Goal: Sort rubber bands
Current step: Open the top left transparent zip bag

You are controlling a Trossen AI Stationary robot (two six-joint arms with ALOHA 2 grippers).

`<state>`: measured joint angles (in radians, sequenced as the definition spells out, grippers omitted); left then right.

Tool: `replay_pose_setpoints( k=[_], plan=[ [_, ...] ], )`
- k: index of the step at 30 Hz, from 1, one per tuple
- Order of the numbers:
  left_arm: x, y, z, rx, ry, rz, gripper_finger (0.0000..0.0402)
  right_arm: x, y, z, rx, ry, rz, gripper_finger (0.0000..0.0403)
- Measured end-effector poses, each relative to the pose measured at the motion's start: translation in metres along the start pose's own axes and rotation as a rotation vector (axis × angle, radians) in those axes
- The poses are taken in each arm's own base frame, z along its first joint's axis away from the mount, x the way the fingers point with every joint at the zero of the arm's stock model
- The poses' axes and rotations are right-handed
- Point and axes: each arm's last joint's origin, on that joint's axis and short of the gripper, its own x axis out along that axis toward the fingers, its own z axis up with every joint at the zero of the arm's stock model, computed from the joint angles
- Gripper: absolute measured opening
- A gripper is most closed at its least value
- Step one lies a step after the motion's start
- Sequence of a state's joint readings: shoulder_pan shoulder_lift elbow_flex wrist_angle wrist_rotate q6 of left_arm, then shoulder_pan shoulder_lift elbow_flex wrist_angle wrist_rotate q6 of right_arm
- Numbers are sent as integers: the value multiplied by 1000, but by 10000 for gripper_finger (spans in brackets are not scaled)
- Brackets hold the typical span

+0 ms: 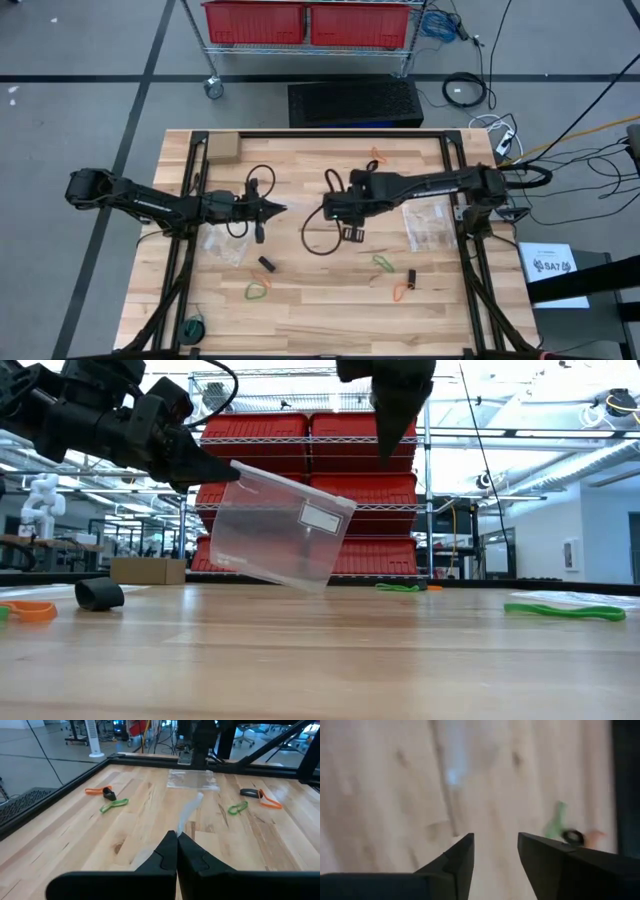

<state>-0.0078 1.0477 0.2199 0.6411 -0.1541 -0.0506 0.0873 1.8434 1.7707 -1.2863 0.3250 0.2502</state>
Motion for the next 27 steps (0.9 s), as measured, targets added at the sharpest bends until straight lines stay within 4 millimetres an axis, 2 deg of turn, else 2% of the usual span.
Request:
replay_pose_setpoints(
  k=[3,5,8,10,14,17,27],
  plan=[
    [0,0,0,-7,0,-2,0,-1,-1,-9,26,-39,-51,129],
    [0,0,0,-22,1,-2,0,6,4,-17,39,-91,-48,121],
    [1,0,-2,-21,17,-1,0,24,18,-29,74,-204,17,100],
    [2,0,-4,-19,32,0,0,30,30,-31,92,-349,95,76],
    [5,-1,-9,-33,50,0,0,42,50,-28,53,-596,181,15],
    [8,-1,-12,-40,65,-9,0,52,51,-18,72,-684,177,7],
    [12,-2,-18,-61,94,-8,0,85,49,8,76,-647,107,1]
  ],
)
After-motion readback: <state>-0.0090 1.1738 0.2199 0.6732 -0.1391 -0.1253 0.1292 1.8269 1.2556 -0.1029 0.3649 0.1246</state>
